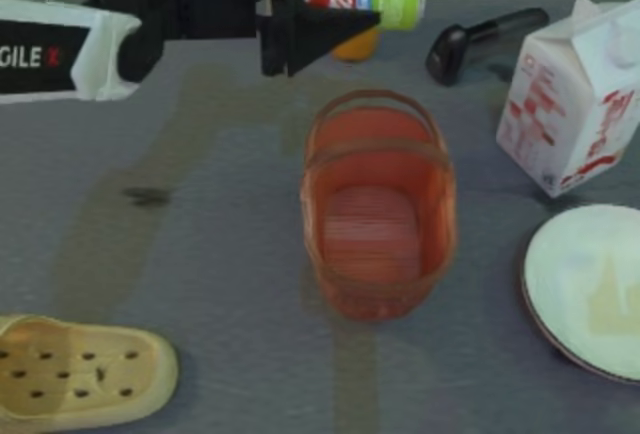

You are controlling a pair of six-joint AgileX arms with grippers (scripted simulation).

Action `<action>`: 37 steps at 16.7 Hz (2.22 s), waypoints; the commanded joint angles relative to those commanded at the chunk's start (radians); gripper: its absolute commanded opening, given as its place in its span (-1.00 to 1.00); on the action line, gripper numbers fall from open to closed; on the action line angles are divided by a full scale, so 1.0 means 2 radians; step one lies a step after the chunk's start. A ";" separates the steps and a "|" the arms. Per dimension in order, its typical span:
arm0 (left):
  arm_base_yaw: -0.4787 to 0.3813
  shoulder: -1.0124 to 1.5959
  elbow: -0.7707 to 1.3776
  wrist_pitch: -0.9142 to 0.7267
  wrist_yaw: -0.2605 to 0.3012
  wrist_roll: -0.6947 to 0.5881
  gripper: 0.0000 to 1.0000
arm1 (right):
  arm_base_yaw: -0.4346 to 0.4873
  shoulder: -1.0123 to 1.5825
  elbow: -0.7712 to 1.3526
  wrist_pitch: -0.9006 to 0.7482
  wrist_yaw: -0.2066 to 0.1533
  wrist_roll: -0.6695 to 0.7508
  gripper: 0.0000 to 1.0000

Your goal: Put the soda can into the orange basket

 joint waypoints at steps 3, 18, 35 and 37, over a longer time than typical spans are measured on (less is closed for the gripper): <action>-0.004 -0.020 -0.032 0.044 0.018 -0.004 -1.00 | 0.000 0.000 0.000 0.000 0.000 0.000 1.00; 0.008 0.081 -0.071 0.192 0.021 -0.006 -1.00 | 0.000 0.000 0.000 0.000 0.000 0.000 1.00; 0.009 0.099 -0.079 0.215 0.021 -0.006 0.66 | 0.000 0.000 0.000 0.000 0.000 0.000 1.00; 0.009 0.099 -0.079 0.215 0.021 -0.006 0.96 | 0.000 0.000 0.000 0.000 0.000 0.000 1.00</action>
